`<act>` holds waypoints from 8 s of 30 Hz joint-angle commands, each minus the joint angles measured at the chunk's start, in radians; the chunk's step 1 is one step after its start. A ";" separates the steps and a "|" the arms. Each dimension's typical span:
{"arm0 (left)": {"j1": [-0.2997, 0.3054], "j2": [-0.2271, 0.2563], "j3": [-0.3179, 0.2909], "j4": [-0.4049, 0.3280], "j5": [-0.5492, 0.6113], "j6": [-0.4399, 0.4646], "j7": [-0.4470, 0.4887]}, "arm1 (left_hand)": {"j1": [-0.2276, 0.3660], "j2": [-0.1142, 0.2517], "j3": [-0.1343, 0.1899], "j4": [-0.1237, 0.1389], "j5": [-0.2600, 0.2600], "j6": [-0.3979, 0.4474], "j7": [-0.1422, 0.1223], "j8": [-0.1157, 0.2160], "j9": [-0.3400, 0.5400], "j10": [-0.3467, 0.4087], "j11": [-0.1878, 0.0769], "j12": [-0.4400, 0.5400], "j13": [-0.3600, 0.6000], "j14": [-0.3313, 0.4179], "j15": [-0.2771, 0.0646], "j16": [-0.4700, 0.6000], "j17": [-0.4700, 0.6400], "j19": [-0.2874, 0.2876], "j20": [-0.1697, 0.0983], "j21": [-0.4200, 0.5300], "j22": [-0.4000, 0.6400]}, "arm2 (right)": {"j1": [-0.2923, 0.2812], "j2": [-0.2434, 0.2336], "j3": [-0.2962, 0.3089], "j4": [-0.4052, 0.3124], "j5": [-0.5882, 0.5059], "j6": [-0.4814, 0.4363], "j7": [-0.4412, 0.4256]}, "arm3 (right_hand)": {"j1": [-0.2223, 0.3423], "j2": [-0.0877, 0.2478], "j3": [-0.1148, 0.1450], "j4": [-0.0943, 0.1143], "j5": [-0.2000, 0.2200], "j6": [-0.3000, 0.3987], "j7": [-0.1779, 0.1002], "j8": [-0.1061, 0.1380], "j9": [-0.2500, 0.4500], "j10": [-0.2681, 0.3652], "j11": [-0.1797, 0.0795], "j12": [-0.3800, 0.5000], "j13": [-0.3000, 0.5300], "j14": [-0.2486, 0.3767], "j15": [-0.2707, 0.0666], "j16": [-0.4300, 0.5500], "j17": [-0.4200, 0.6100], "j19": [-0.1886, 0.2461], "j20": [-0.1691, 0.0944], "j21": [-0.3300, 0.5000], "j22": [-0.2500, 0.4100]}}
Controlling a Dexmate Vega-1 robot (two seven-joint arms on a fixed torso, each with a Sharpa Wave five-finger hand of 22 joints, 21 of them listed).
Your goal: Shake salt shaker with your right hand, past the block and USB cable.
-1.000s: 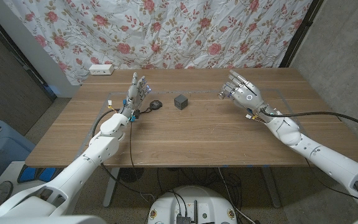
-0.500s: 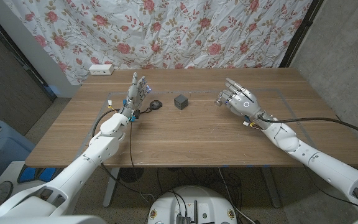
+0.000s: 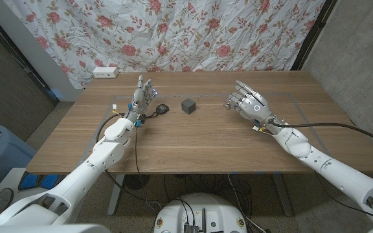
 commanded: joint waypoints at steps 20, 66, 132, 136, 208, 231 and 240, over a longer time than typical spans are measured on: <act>0.000 0.000 0.000 0.000 0.000 0.000 0.000 | 0.000 0.101 -0.002 0.006 0.004 0.003 -0.008 0.004 0.006 0.000 -0.011 0.004 0.004 0.001 -0.106 0.005 0.006 0.005 -0.024 0.004 0.005 | 0.069 -0.051 0.023 -0.069 -0.017 -0.113 0.000 | 0.101 0.065 0.007 -0.006 -0.010 0.057 -0.051 0.030 0.026 -0.005 -0.003 0.002 0.005 0.002 -0.152 0.008 0.009 0.004 -0.018 0.004 0.004; 0.000 0.000 0.000 0.000 0.000 -0.001 0.000 | 0.000 0.101 -0.002 0.006 0.004 0.004 -0.008 0.005 0.006 0.001 -0.010 0.004 0.004 0.002 -0.105 0.005 0.006 0.005 -0.024 0.005 0.005 | 0.041 -0.022 0.017 -0.039 -0.010 -0.055 0.000 | 0.110 0.070 0.008 0.001 -0.026 0.059 -0.051 0.040 0.029 -0.004 -0.003 0.003 0.006 0.005 -0.146 0.013 0.018 0.003 -0.019 0.003 0.004; 0.000 0.000 0.000 0.000 0.000 0.000 0.000 | 0.000 0.101 -0.002 0.006 0.004 0.004 -0.008 0.005 0.006 0.000 -0.011 0.004 0.004 0.001 -0.106 0.005 0.006 0.005 -0.024 0.005 0.005 | -0.005 0.010 0.071 -0.115 0.002 0.017 0.000 | 0.106 0.075 0.008 0.009 -0.040 0.064 -0.051 0.052 0.034 -0.013 -0.003 0.002 0.006 0.002 -0.145 0.004 0.019 0.005 -0.017 0.004 0.004; 0.000 0.000 0.000 0.000 0.000 0.000 0.000 | 0.000 0.101 -0.002 0.006 0.004 0.004 -0.007 0.004 0.006 0.000 -0.011 0.004 0.004 0.002 -0.106 0.005 0.006 0.005 -0.024 0.004 0.005 | 0.011 0.032 0.084 -0.106 -0.001 0.007 0.000 | 0.105 0.075 0.008 0.009 -0.040 0.064 -0.051 0.054 0.034 -0.014 -0.003 0.001 0.006 0.003 -0.144 0.004 0.020 0.005 -0.018 0.004 0.004; -0.001 0.000 0.000 0.001 0.000 -0.001 0.000 | 0.000 0.101 -0.002 0.006 0.004 0.004 -0.008 0.004 0.006 -0.001 -0.011 0.004 0.004 0.002 -0.106 0.005 0.006 0.005 -0.024 0.005 0.005 | 0.040 -0.096 -0.005 -0.357 0.726 0.182 0.369 | -0.101 0.070 -0.029 0.076 -0.046 0.045 -0.048 0.037 0.011 -0.026 0.000 -0.005 -0.004 0.026 -0.134 -0.051 -0.009 0.018 0.007 0.002 0.004; -0.001 0.000 0.000 0.002 0.000 -0.001 0.000 | 0.000 0.101 -0.002 0.006 0.004 0.004 -0.008 0.005 0.006 0.000 -0.009 0.004 0.004 0.001 -0.105 0.005 0.006 0.005 -0.024 0.005 0.005 | -0.022 -0.098 0.057 -0.422 0.857 0.188 0.500 | -0.134 0.079 -0.033 0.080 -0.046 0.050 -0.047 0.026 -0.004 -0.016 0.001 0.001 -0.003 0.028 -0.139 -0.049 -0.004 0.011 0.014 0.000 0.004; -0.001 0.000 0.000 0.001 0.000 -0.001 -0.001 | 0.000 0.101 -0.002 0.006 0.004 0.003 -0.008 0.004 0.006 -0.002 -0.011 0.003 0.004 0.002 -0.106 0.005 0.006 0.005 -0.024 0.005 0.005 | -0.039 -0.084 0.077 -0.438 0.922 0.184 0.555 | -0.140 0.083 -0.033 0.077 -0.046 0.059 -0.047 0.022 -0.011 -0.006 0.001 0.007 0.000 0.030 -0.142 -0.045 -0.001 0.009 0.017 0.000 0.004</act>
